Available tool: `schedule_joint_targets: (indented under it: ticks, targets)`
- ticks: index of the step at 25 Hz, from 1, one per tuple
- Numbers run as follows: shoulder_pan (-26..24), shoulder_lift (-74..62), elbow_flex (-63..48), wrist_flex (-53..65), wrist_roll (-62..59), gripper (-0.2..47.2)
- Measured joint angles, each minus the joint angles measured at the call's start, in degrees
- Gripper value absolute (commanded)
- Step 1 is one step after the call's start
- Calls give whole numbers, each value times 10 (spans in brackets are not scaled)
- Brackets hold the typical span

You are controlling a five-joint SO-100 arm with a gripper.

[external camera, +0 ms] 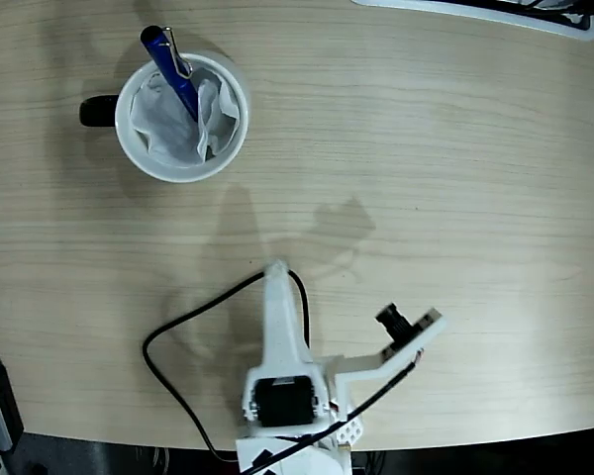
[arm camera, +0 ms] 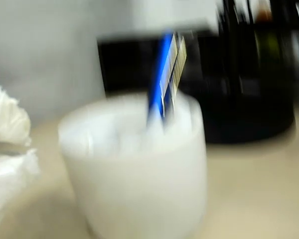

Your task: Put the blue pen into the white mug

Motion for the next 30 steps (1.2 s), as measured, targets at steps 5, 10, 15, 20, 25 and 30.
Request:
schedule_joint_targets:
  ticks: [5, 10, 15, 20, 25, 30]
  targets:
    - [60, 69, 0, 175, 0, 0]
    - [87, 133, 10, 292, 0, 0]
    - [111, 135, 33, 336, -3, 0]
    - [127, 135, 43, 335, -1, 0]
    - [127, 135, 43, 335, -1, 1]
    - [127, 135, 43, 335, -1, 1]
